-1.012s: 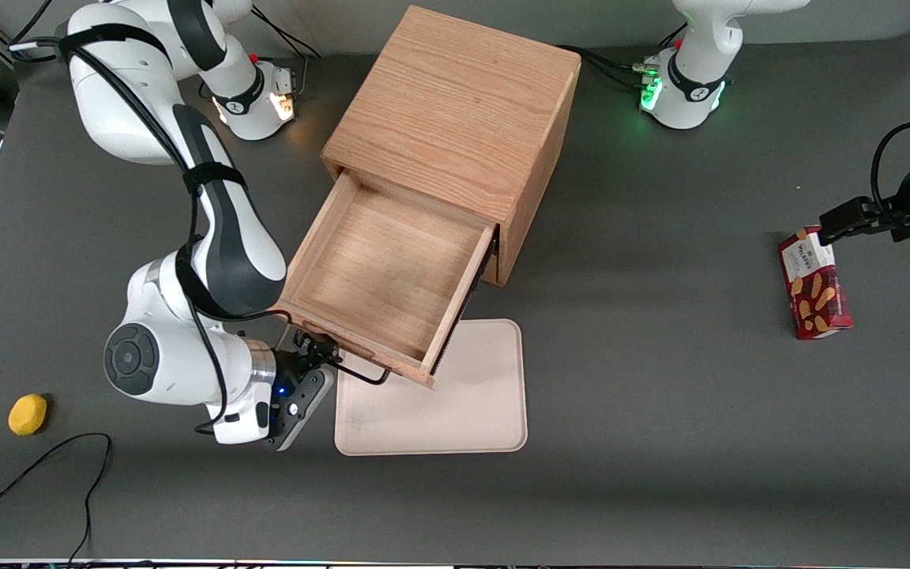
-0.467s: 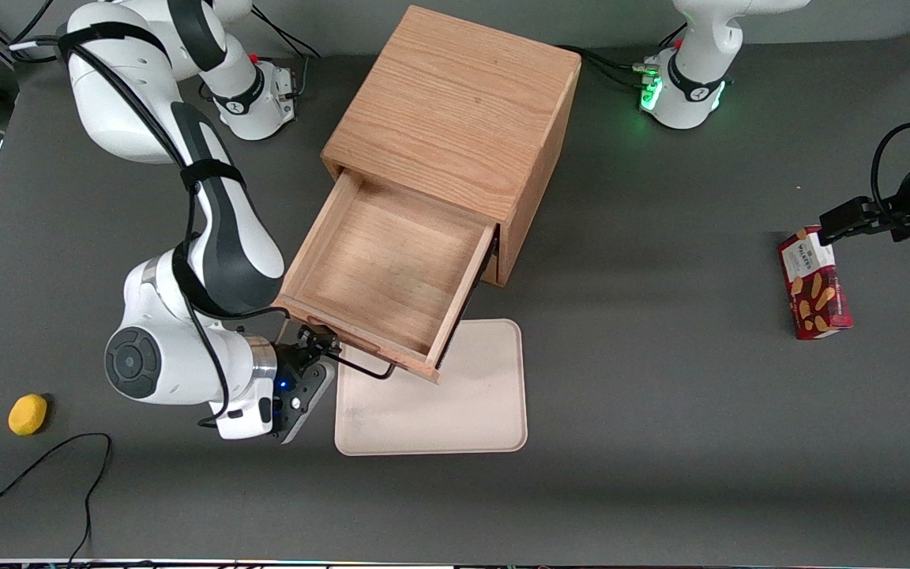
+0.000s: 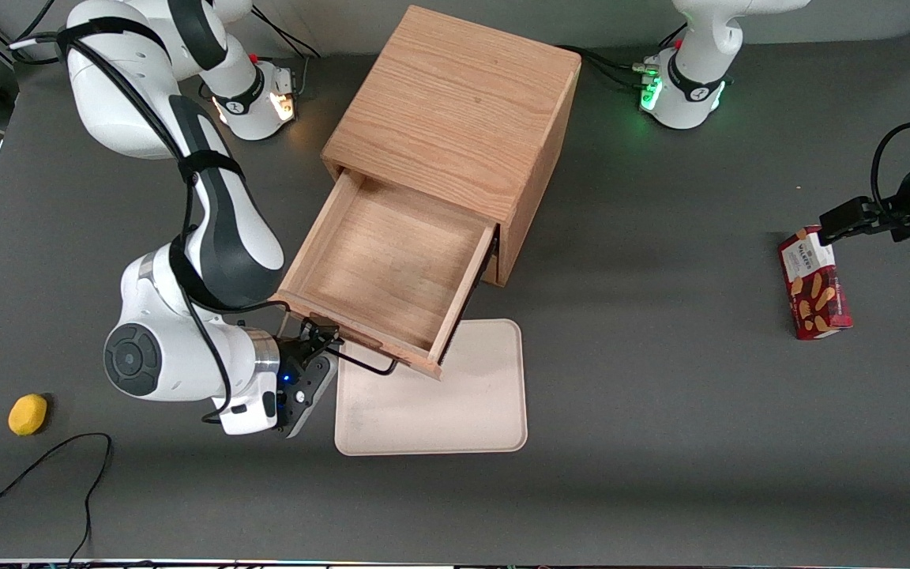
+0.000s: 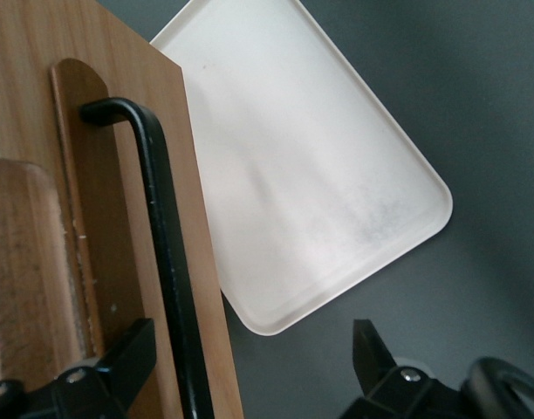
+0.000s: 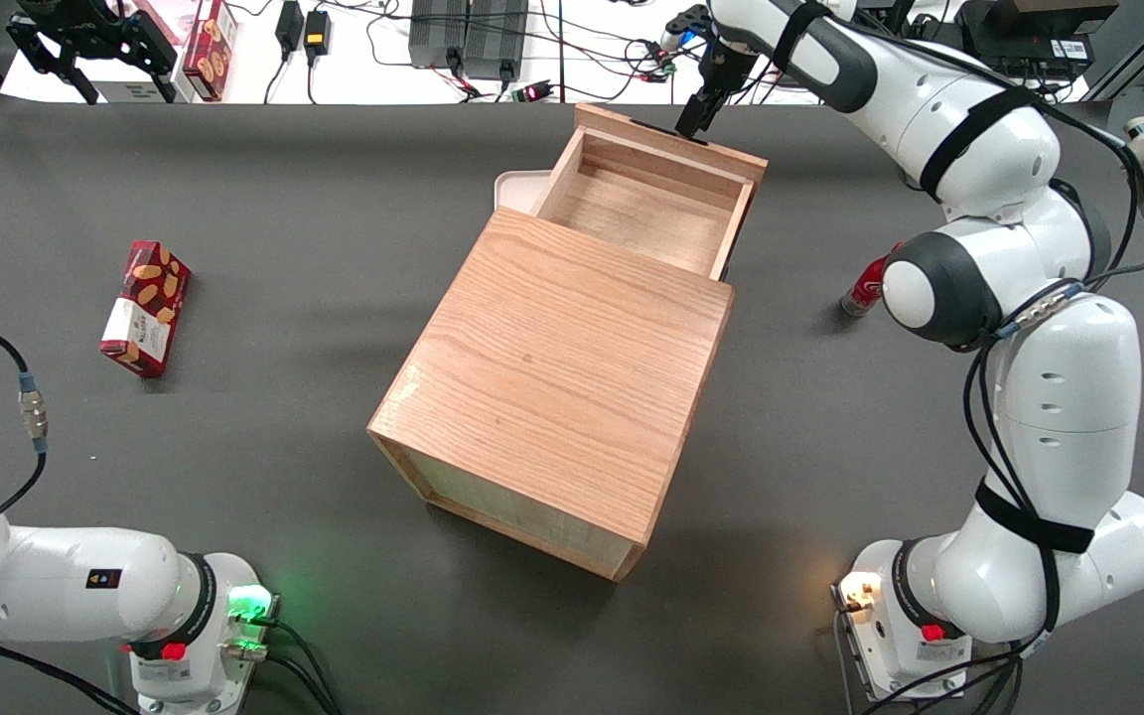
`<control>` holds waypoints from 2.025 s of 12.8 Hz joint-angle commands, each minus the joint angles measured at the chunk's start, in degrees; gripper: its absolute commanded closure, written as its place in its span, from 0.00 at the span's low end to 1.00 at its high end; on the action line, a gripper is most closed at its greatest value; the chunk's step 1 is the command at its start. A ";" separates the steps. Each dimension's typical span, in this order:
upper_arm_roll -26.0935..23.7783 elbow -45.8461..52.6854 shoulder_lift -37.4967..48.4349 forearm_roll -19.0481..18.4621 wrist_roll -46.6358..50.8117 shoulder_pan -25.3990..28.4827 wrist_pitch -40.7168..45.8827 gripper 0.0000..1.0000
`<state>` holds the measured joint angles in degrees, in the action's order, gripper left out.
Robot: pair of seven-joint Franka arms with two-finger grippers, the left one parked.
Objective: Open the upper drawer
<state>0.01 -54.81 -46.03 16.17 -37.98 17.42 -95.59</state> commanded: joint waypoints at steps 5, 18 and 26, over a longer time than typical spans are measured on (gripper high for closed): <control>-0.54 3.83 -0.90 -0.35 -0.34 -2.39 1.72 0.00; 5.17 -6.58 17.96 -3.40 8.09 -3.01 17.20 0.00; 10.61 -32.89 38.63 -11.94 26.44 -1.25 17.11 0.00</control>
<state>8.39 -79.22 -14.03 5.68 -17.19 15.38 -77.03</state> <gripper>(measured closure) 0.000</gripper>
